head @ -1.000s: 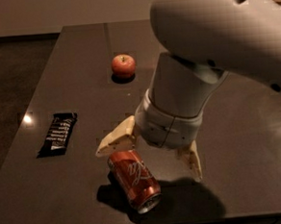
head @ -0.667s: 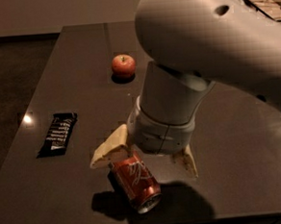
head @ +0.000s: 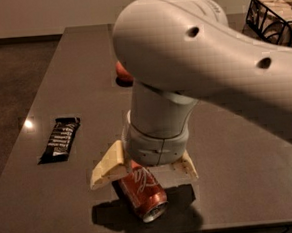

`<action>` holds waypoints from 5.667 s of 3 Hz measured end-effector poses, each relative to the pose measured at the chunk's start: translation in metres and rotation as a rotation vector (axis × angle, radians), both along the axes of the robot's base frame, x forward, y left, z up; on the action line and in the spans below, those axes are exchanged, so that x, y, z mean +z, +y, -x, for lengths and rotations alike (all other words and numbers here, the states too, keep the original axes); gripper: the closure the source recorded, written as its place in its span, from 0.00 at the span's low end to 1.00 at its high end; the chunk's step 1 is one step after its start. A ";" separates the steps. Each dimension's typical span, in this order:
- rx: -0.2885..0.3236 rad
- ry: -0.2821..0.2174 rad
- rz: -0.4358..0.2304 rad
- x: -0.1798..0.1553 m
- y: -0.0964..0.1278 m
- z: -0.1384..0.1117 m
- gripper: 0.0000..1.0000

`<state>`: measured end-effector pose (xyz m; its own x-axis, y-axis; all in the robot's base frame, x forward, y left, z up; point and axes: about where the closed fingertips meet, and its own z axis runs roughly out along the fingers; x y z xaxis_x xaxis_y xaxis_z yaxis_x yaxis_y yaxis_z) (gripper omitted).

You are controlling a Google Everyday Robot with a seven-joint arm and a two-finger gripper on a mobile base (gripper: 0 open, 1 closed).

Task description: Place coke can upright

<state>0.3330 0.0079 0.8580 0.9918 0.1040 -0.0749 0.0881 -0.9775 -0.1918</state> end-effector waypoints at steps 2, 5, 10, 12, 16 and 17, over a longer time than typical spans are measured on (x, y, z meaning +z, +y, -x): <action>0.089 -0.027 0.053 -0.012 -0.004 0.003 0.16; -0.001 0.053 0.079 -0.006 -0.002 -0.008 0.94; -0.999 0.701 -0.244 0.070 0.018 -0.104 1.00; -1.241 0.965 -0.366 0.064 0.014 -0.120 1.00; -1.267 1.167 -0.731 0.057 0.000 -0.134 1.00; -1.284 1.190 -0.773 0.048 -0.001 -0.134 1.00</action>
Offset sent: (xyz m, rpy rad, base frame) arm -0.0078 -0.0101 -0.0219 -0.0867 -0.0203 0.1436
